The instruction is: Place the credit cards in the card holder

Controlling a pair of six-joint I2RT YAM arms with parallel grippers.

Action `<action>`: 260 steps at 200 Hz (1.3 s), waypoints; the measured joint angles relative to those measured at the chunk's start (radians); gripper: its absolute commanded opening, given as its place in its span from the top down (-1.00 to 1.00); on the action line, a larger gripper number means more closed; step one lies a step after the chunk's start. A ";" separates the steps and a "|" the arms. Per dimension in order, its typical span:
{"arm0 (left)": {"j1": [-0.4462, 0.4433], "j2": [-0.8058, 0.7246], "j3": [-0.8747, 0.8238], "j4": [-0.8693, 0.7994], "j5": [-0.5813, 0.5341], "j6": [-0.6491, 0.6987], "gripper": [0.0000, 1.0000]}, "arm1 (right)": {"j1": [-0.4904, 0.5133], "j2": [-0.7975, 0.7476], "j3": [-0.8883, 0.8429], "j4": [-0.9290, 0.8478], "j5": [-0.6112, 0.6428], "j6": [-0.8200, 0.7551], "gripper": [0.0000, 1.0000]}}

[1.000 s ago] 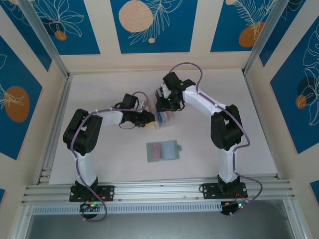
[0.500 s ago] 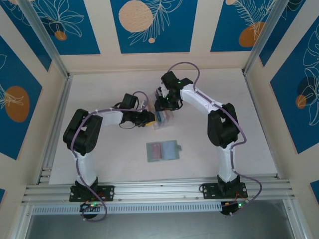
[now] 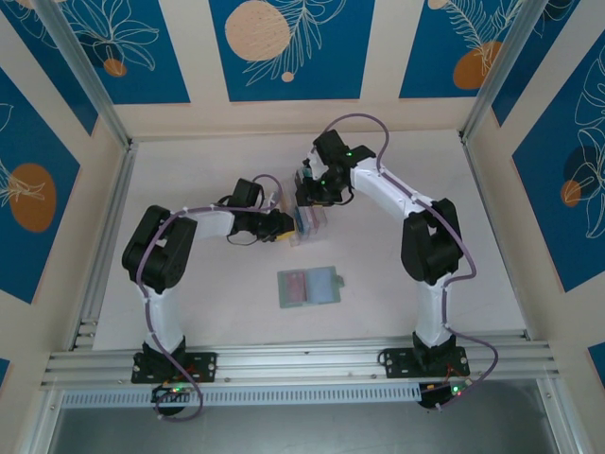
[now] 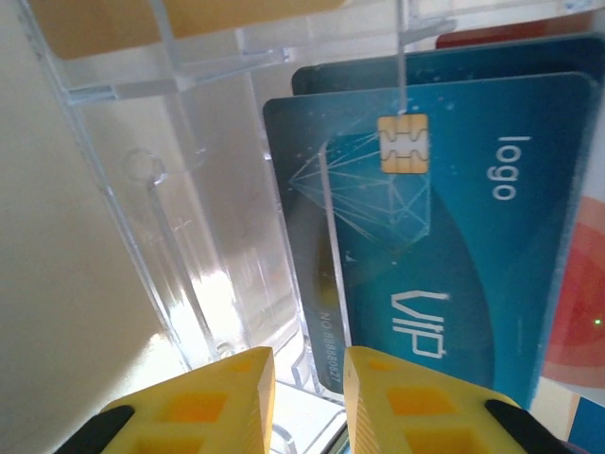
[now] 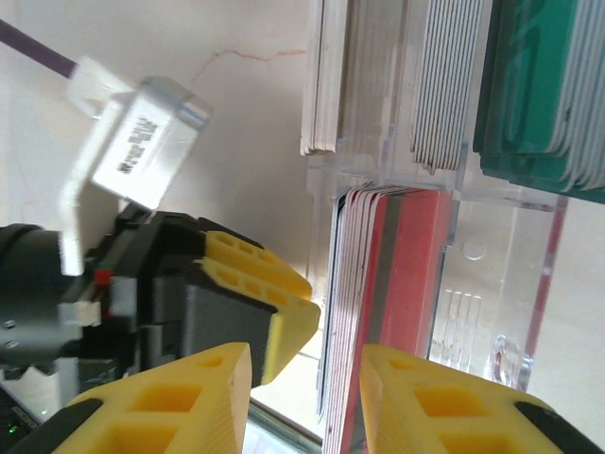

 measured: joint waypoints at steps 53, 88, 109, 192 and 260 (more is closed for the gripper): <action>-0.001 0.003 0.000 0.003 0.000 -0.007 0.50 | -0.001 -0.014 0.000 -0.004 0.006 0.000 0.33; -0.001 0.003 0.000 0.003 0.000 -0.007 0.50 | 0.006 -0.009 0.008 -0.027 0.062 -0.004 0.25; -0.001 0.003 0.000 0.003 0.000 -0.007 0.51 | 0.018 0.009 0.026 -0.042 0.084 -0.005 0.22; -0.001 0.003 0.000 0.003 0.000 -0.007 0.51 | 0.052 0.086 0.079 -0.094 0.128 -0.012 0.19; -0.001 0.003 0.000 0.004 0.000 -0.007 0.51 | 0.060 0.090 0.090 -0.112 0.128 -0.011 0.26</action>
